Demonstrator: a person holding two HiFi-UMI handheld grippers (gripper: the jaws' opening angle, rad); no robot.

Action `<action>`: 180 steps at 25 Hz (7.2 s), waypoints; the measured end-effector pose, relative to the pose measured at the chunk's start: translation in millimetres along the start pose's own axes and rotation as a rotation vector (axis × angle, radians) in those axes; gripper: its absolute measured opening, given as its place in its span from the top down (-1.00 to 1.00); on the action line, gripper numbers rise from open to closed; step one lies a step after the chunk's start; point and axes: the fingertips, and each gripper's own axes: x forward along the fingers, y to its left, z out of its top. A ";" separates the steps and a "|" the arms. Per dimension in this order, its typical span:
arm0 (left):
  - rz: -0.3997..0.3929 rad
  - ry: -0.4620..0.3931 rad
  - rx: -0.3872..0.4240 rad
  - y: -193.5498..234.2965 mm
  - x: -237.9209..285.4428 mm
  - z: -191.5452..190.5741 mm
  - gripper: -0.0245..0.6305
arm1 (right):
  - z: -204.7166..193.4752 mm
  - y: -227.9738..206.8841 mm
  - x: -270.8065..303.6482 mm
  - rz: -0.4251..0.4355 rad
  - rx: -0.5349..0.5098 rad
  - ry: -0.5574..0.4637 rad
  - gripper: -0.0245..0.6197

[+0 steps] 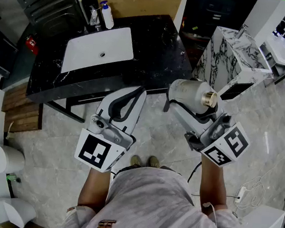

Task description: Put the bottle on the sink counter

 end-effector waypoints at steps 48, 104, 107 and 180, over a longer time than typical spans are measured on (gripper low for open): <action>-0.008 0.055 0.001 162.5 101.5 -68.2 0.92 | -32.1 -138.0 131.9 -0.070 -0.078 0.054 -0.10; 0.112 0.232 -0.097 323.2 305.9 -237.8 0.92 | -303.3 -408.4 285.2 0.005 -0.048 0.810 -0.10; 0.113 0.232 -0.100 325.4 304.2 -238.1 0.92 | -308.8 -409.1 284.2 -0.002 -0.045 0.820 -0.10; 0.025 0.129 -0.056 242.9 294.5 -144.4 0.92 | -104.9 -305.5 245.5 0.082 -0.091 0.126 0.92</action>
